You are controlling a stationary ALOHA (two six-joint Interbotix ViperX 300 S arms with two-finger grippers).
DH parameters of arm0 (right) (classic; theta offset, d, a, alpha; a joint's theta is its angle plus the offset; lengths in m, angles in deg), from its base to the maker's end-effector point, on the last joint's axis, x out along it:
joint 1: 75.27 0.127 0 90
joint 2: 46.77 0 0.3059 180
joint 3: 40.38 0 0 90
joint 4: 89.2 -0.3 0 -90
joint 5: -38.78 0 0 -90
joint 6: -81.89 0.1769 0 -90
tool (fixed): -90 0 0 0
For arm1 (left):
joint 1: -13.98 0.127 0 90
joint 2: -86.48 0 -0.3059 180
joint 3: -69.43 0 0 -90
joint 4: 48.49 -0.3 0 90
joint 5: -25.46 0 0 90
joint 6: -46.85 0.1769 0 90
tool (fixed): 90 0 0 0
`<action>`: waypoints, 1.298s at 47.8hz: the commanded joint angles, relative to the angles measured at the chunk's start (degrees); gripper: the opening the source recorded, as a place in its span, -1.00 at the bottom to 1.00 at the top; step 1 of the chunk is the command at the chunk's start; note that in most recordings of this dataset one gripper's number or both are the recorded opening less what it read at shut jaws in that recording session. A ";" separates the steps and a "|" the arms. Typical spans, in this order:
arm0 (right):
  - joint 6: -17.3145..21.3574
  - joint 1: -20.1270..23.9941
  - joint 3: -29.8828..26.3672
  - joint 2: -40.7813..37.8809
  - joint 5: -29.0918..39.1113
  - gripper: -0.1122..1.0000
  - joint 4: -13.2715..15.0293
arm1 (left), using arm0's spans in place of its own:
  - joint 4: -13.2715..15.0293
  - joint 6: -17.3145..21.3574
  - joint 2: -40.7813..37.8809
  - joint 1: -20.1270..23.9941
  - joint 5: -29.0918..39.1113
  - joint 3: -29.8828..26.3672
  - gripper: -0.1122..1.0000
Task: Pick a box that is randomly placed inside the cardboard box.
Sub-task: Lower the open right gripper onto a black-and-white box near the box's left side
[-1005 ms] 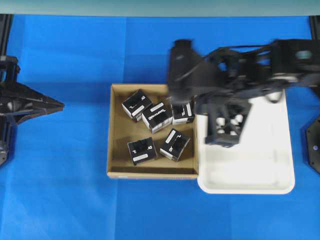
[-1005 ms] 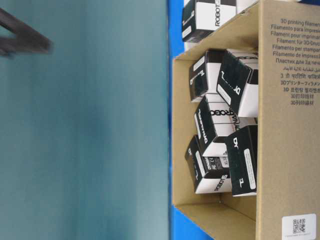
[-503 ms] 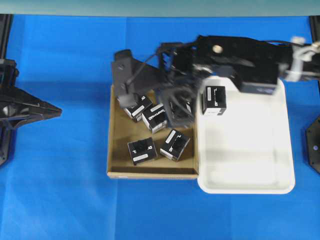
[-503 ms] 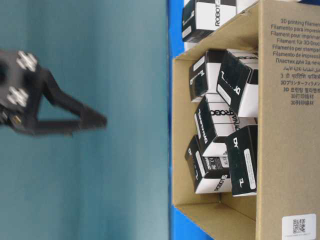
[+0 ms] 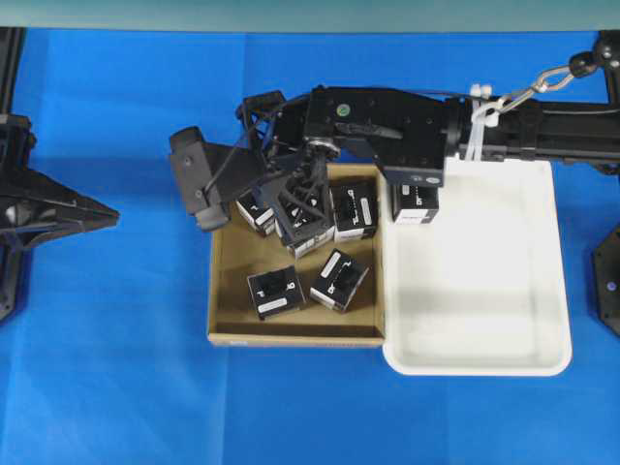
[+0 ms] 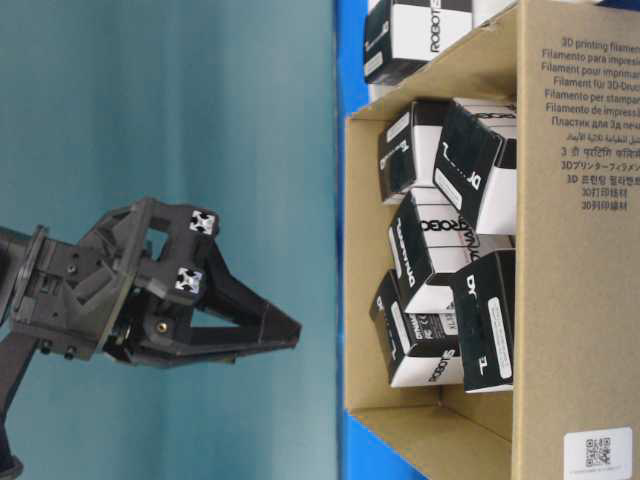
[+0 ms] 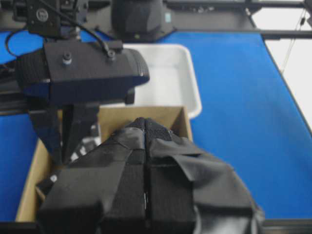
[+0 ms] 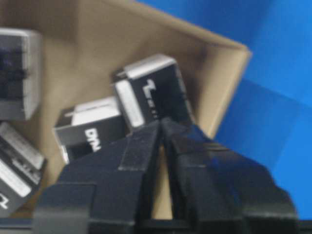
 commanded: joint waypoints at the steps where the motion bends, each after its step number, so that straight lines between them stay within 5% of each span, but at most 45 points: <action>1: -0.09 0.18 -0.35 -0.53 -0.88 -0.38 -0.18 | -0.09 -0.09 -0.18 0.18 0.09 -1.58 -0.93; 13: 0.09 0.44 0.35 -2.55 -2.55 0.73 -0.18 | -0.09 -0.09 -0.09 0.35 0.18 -1.58 -0.93; 18: 0.09 1.05 0.62 -3.25 -4.48 0.99 -0.18 | -0.09 -0.09 0.18 0.35 0.18 -1.67 -0.93; 44: 0.62 -0.97 -6.33 -7.12 0.18 0.99 -5.01 | -0.09 -0.97 0.53 1.05 1.76 -1.67 -0.93; 53: 0.97 -2.37 -6.42 -7.56 0.88 0.99 -11.78 | -0.09 -3.25 1.49 1.05 3.34 -1.76 -0.93; 62: 0.44 -3.78 -6.59 -7.56 1.41 0.99 -13.80 | -0.09 -3.43 1.76 1.23 4.48 -1.76 -0.93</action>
